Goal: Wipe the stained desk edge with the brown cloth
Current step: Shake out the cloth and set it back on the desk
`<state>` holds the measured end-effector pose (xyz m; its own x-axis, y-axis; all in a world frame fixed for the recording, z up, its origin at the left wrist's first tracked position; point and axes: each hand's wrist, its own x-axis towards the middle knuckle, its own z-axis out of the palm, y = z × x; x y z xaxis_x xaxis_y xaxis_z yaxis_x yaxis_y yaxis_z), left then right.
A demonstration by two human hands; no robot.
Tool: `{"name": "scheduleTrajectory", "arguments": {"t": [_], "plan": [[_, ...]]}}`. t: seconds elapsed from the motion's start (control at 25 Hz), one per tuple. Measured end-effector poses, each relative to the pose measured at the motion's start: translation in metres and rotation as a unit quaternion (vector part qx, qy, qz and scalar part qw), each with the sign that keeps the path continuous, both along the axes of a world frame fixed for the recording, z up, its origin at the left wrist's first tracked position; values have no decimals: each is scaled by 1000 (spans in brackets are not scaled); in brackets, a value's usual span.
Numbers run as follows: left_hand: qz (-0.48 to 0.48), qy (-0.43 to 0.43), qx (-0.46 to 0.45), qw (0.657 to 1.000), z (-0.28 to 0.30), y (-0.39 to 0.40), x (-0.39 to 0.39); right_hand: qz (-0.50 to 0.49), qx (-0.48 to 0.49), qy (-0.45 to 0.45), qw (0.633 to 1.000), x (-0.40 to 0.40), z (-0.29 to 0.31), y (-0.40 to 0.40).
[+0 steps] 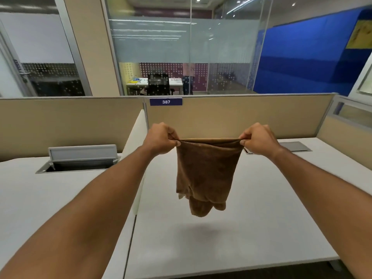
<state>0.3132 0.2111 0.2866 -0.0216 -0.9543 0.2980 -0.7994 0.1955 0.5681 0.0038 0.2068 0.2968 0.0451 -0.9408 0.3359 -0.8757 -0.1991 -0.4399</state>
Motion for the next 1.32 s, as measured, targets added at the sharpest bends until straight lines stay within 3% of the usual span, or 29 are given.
{"name": "scheduleTrajectory", "arguments": {"t": [0.52,1.32], "plan": [[15,-22,21,999,35,-66,-128,24,21,-51,998,-125,26,-78],[-20,-24,61,998,16,-237,-175,-2,45,-46,998,-180,5,-240]]}}
